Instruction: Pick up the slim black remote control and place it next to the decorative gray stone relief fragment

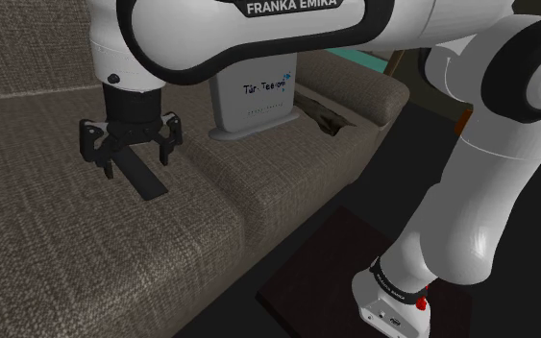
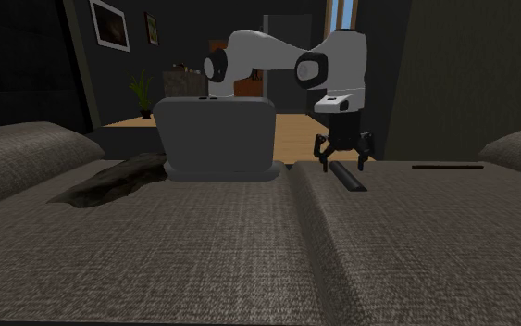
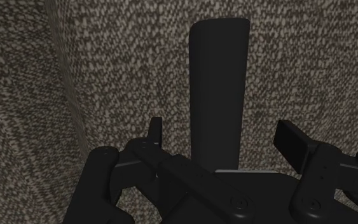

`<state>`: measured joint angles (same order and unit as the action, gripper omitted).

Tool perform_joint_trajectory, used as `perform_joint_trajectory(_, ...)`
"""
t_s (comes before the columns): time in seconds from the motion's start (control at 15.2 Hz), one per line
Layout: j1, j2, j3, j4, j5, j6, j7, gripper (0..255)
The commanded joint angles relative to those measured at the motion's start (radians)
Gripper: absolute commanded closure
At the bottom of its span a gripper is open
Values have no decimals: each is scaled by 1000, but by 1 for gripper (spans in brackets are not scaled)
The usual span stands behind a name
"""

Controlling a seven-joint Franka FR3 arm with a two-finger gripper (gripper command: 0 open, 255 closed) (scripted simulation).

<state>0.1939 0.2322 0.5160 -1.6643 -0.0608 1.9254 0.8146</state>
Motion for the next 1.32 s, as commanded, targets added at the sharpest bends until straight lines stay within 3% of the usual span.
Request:
perform_joint_trajectory(0.0,0,0,0,0,0,0,0,0)
perform_joint_trajectory(0.07,0,0,0,0,0,0,0,0)
perform_joint_trajectory(0.13,0,0,0,0,0,0,0,255)
perform_joint_trajectory(0.73,0,0,0,0,0,0,0,255)
perform_joint_trajectory(1.25,4,-5,3,101,4,-105,1,255)
